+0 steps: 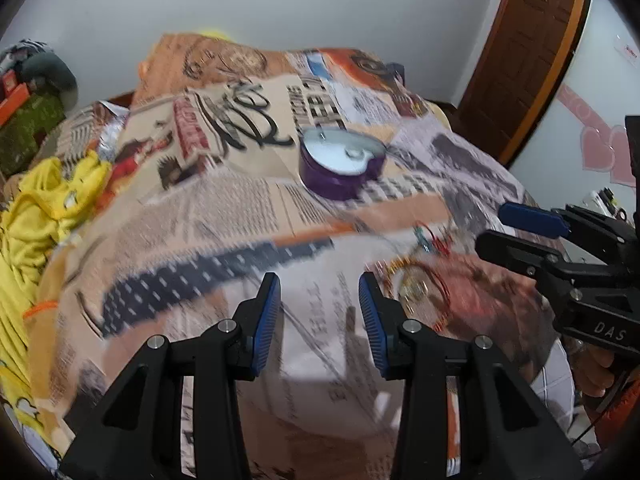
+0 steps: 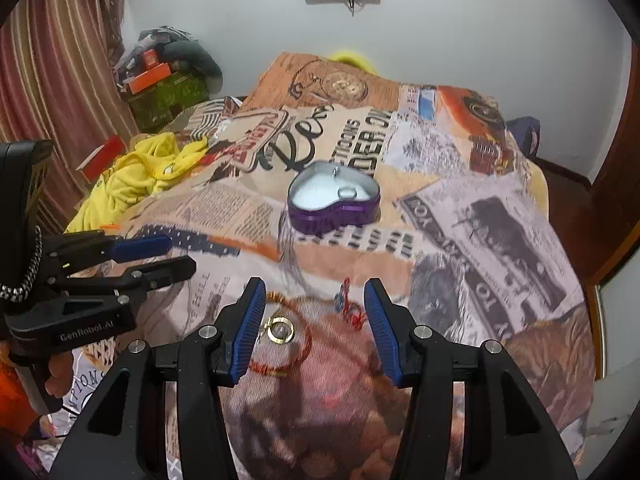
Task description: Organize jewelry
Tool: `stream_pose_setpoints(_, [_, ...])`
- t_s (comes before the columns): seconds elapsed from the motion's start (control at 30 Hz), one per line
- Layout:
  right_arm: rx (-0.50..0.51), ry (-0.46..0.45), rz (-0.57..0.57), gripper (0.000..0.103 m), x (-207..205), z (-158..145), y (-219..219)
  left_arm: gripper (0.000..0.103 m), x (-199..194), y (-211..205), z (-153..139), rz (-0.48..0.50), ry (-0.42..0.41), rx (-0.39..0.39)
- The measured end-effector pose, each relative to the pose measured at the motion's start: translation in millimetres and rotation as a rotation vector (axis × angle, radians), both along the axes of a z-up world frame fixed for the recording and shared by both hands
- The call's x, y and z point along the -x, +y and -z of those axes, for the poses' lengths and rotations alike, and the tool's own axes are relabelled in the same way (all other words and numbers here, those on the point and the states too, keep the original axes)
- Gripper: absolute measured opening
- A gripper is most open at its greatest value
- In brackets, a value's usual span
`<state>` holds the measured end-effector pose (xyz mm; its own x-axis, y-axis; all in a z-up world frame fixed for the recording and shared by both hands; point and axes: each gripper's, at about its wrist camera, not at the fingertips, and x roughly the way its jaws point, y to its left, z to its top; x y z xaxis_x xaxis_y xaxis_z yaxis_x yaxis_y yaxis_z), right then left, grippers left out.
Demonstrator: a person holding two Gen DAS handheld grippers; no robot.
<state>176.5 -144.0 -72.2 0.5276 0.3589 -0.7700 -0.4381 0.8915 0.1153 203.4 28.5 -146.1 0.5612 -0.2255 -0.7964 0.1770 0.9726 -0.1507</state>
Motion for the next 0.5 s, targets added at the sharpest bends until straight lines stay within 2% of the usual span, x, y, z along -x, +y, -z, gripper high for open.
stream_pose_setpoints(0.2, [0.01, 0.029, 0.005, 0.047, 8, 10, -2, 0.04, 9, -20, 16, 0.047, 0.033, -0.004])
stream_pose_setpoints(0.27, [0.011, 0.039, 0.005, 0.047, 8, 13, -3, 0.035, 11, -23, 18, 0.05, 0.022, 0.0])
stream_pose_setpoints(0.33, [0.014, 0.044, 0.003, 0.047, 8, 15, -4, 0.024, 11, -26, 20, 0.059, 0.025, 0.007])
stream_pose_setpoints(0.5, [0.02, 0.049, 0.0, 0.047, 6, 18, -3, 0.017, 9, -30, 27, 0.059, 0.037, 0.001])
